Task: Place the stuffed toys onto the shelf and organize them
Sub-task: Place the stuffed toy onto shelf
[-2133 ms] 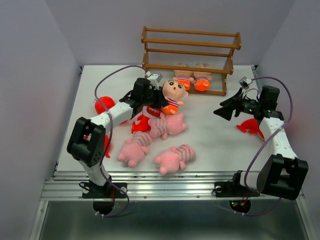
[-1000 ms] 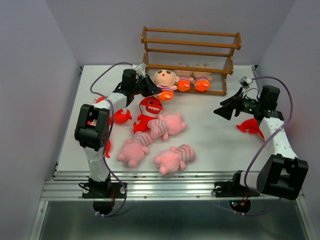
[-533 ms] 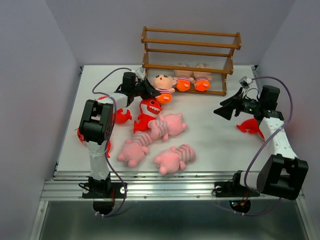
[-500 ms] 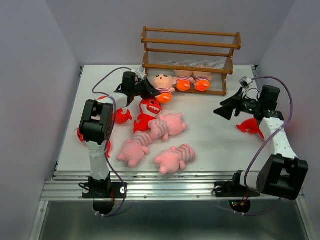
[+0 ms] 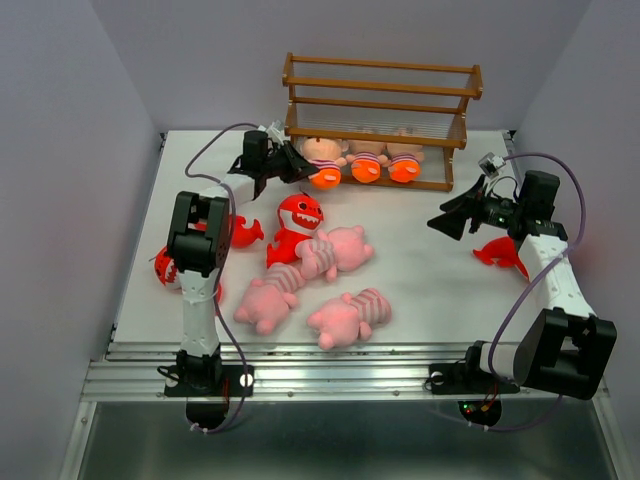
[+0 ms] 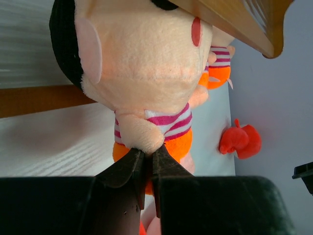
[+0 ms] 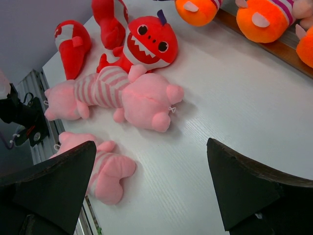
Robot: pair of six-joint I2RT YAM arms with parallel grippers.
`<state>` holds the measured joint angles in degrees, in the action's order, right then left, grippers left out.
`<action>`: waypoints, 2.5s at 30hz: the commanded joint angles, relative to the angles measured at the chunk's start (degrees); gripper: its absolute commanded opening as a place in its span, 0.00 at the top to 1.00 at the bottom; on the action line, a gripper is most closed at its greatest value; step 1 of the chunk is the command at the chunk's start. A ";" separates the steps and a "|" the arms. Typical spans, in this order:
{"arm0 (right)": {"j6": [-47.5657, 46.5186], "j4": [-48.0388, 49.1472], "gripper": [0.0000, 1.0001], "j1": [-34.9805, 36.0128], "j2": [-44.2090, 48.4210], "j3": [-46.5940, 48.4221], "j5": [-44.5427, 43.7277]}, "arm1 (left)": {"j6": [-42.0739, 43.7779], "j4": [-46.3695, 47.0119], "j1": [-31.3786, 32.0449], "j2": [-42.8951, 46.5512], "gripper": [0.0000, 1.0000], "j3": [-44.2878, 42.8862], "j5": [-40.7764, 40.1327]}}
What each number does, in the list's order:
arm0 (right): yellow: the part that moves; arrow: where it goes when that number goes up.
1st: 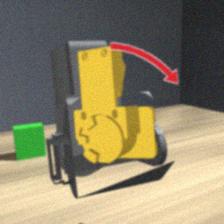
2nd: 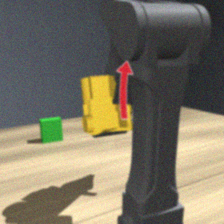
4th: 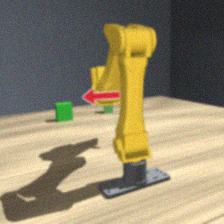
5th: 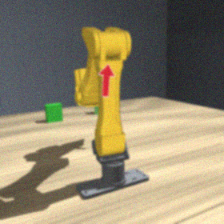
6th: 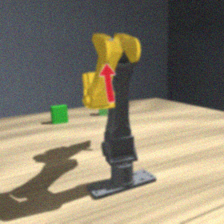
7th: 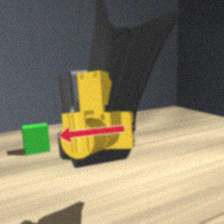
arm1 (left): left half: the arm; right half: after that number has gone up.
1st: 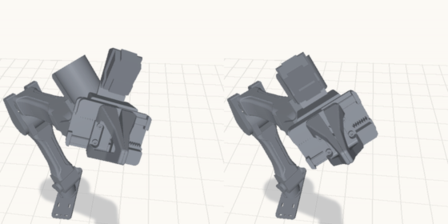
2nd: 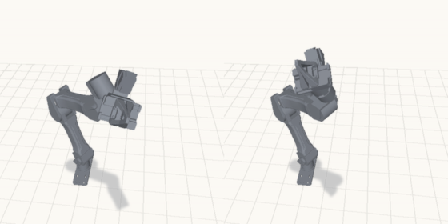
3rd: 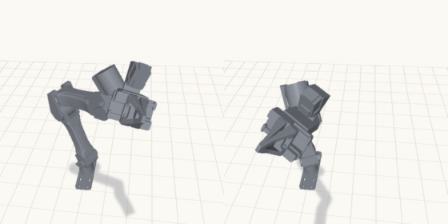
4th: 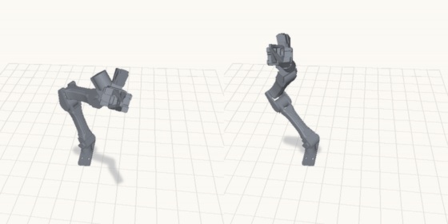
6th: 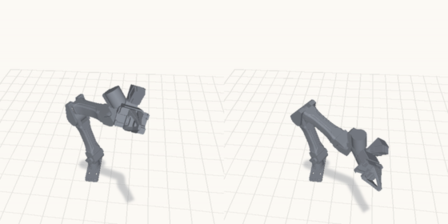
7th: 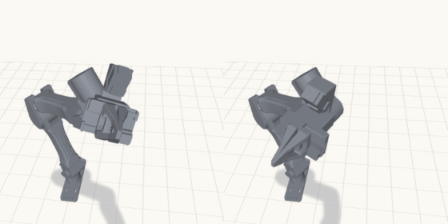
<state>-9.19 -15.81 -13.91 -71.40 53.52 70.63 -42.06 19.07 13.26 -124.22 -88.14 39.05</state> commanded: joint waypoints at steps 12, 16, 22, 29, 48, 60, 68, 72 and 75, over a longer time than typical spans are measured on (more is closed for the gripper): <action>-0.48 2.54 0.00 -0.24 -0.06 0.10 1.53 | -4.16 3.60 -1.13 -8.31 1.00 -13.02 2.17; -0.48 2.54 0.00 -0.24 0.03 0.10 1.79 | -5.13 4.13 -1.65 -9.98 1.00 -15.04 2.70; -0.57 2.54 0.00 -0.24 -0.06 0.10 1.88 | -6.71 4.75 -2.71 -12.44 1.00 -17.85 3.93; -0.65 2.54 0.00 -0.24 -0.41 0.10 1.79 | -8.91 4.75 -2.89 -15.78 0.98 -22.25 7.09; -0.74 2.45 0.00 -0.24 -0.50 0.01 1.62 | -8.48 2.82 -2.71 -14.64 0.82 -21.55 3.93; -0.92 2.45 0.00 -0.24 -0.32 0.01 1.44 | -5.66 -0.27 -2.71 -10.35 0.41 -19.10 0.59; -1.00 2.45 0.00 -0.24 -0.32 -0.08 1.44 | -4.61 1.93 -2.80 -5.16 0.29 -14.26 -0.20; -1.00 2.54 0.00 -0.24 -0.32 -0.08 1.53 | -3.90 2.11 -2.80 -3.40 0.29 -12.07 -0.20; -1.00 2.54 0.00 -0.24 -0.32 -0.08 1.44 | -3.55 2.11 -2.80 -2.52 0.29 -10.57 -0.37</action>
<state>-9.41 -15.79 -13.91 -72.05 53.52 71.29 -47.31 18.79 10.74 -131.59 -100.64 38.65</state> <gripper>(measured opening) 0.998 0.710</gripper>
